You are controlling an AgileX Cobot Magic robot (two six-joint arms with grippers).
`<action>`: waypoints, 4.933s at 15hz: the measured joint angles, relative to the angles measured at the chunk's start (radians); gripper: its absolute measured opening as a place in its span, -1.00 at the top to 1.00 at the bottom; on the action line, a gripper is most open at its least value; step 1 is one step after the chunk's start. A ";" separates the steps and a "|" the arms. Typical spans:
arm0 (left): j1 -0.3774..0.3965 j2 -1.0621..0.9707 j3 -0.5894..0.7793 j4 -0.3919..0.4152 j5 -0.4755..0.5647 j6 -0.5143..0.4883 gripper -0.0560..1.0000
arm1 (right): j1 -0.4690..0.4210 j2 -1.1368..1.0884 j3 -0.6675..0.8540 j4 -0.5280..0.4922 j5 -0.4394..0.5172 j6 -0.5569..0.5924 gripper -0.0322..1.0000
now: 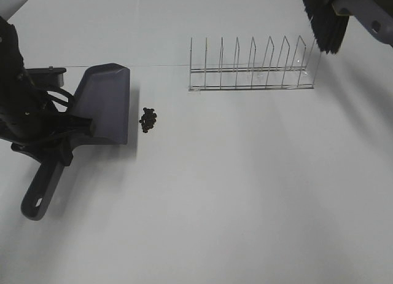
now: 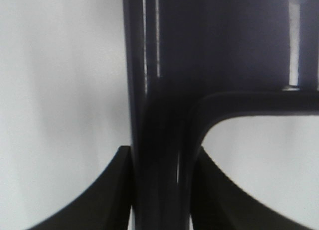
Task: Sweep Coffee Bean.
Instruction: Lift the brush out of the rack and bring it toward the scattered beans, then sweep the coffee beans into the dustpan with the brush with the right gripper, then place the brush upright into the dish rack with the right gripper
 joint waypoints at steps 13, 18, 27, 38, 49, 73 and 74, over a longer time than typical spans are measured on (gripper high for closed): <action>0.000 0.129 -0.003 0.004 0.007 0.000 0.39 | 0.186 -0.312 0.817 -0.045 -0.241 0.080 0.41; 0.000 0.136 -0.008 -0.001 -0.008 0.000 0.39 | 0.382 -0.122 0.725 -0.177 -0.241 0.179 0.41; 0.000 0.136 -0.008 -0.001 -0.010 0.003 0.39 | 0.595 0.241 0.122 -0.171 0.002 0.147 0.41; 0.000 0.136 -0.008 -0.004 -0.011 0.004 0.39 | 0.689 0.299 -0.010 0.136 -0.005 0.091 0.41; 0.000 0.136 -0.008 -0.004 -0.012 0.004 0.39 | 0.684 0.139 -0.096 -0.264 0.009 0.091 0.41; 0.000 0.136 -0.008 -0.004 -0.014 0.004 0.39 | 0.114 -0.125 0.603 -0.244 -0.096 0.129 0.41; 0.000 0.136 -0.008 -0.004 -0.014 0.005 0.39 | 0.110 -0.103 0.577 -0.251 -0.098 0.129 0.41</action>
